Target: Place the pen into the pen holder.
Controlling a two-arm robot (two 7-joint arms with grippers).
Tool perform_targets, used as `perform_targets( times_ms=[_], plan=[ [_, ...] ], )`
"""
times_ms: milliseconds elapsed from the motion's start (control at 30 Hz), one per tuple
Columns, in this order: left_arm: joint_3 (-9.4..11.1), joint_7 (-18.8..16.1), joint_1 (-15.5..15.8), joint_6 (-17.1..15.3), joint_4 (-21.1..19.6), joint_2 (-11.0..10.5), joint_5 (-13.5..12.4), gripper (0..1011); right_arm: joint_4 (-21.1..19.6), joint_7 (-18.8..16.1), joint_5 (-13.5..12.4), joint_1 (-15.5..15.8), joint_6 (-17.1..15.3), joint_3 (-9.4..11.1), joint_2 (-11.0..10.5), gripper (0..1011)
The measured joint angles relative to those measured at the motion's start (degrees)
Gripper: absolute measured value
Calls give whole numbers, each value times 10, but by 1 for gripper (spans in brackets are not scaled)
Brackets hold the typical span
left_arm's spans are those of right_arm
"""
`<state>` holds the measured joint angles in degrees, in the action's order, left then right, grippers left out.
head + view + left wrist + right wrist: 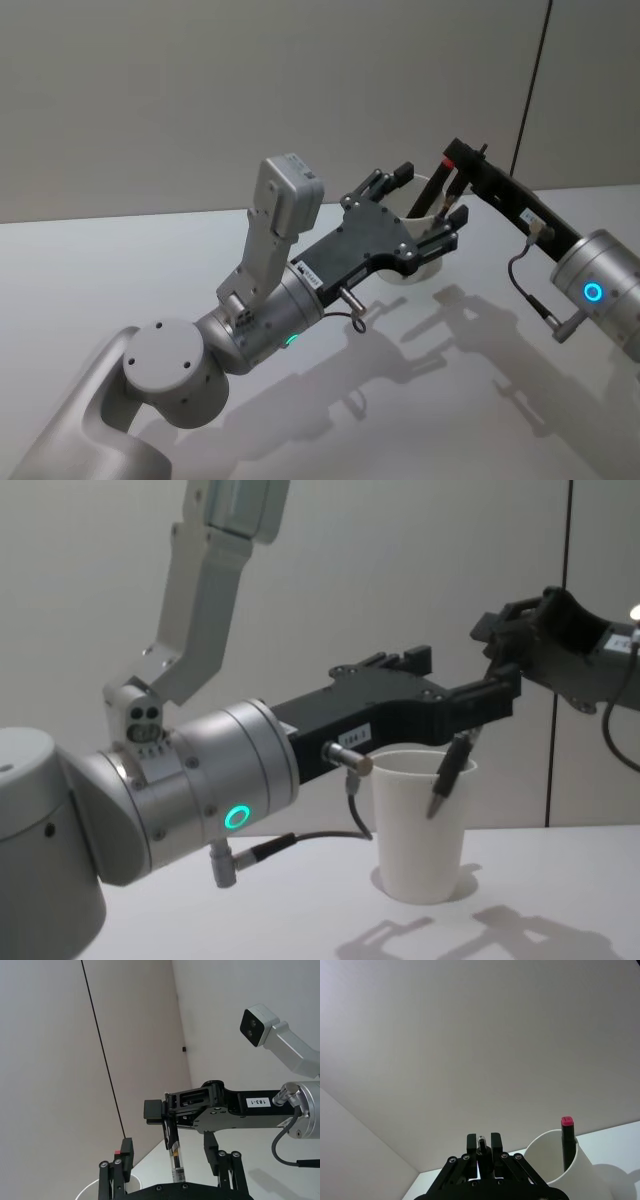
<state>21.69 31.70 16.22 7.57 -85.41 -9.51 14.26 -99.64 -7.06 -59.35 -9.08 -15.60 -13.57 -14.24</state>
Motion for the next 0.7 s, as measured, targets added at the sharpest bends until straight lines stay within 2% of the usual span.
perform_targets(
  times_ms=[233,700],
  plan=[
    [0,0,0,0,0,0,0,1001,0,0,0,0,0,0,0,168],
    [0,0,0,-1,0,0,0,1001,11,-5,-2,-15,21,5,0,168]
  ],
)
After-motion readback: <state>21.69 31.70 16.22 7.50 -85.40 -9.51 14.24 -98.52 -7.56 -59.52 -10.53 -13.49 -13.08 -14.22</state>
